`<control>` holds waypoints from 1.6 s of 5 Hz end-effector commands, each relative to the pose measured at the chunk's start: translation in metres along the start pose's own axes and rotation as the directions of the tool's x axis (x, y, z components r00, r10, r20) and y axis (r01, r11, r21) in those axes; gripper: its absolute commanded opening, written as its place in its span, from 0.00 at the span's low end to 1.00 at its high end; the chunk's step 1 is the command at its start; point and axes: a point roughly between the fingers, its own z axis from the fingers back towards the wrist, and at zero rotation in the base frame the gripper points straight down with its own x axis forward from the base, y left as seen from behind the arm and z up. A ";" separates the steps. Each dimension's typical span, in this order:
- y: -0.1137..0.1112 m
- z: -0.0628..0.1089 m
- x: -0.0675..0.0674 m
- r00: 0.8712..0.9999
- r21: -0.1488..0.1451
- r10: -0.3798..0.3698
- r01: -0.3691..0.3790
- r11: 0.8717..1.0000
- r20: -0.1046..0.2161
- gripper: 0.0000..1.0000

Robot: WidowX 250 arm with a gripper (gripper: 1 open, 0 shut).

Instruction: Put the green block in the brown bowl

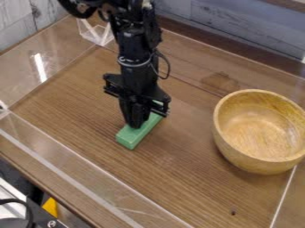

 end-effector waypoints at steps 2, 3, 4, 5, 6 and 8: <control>-0.026 0.061 0.011 0.996 -0.024 0.057 -0.055 0.998 0.073 0.00; -0.044 0.098 0.011 0.994 -0.056 0.061 -0.057 0.997 0.088 0.00; -0.055 0.095 0.002 0.998 -0.078 0.005 0.000 0.997 0.068 1.00; -0.053 0.083 -0.006 0.998 -0.078 -0.035 0.038 0.996 0.049 1.00; -0.038 0.069 -0.014 0.999 -0.069 -0.003 0.006 0.998 0.036 1.00; -0.004 0.044 -0.010 0.997 -0.039 0.073 -0.072 0.997 0.037 1.00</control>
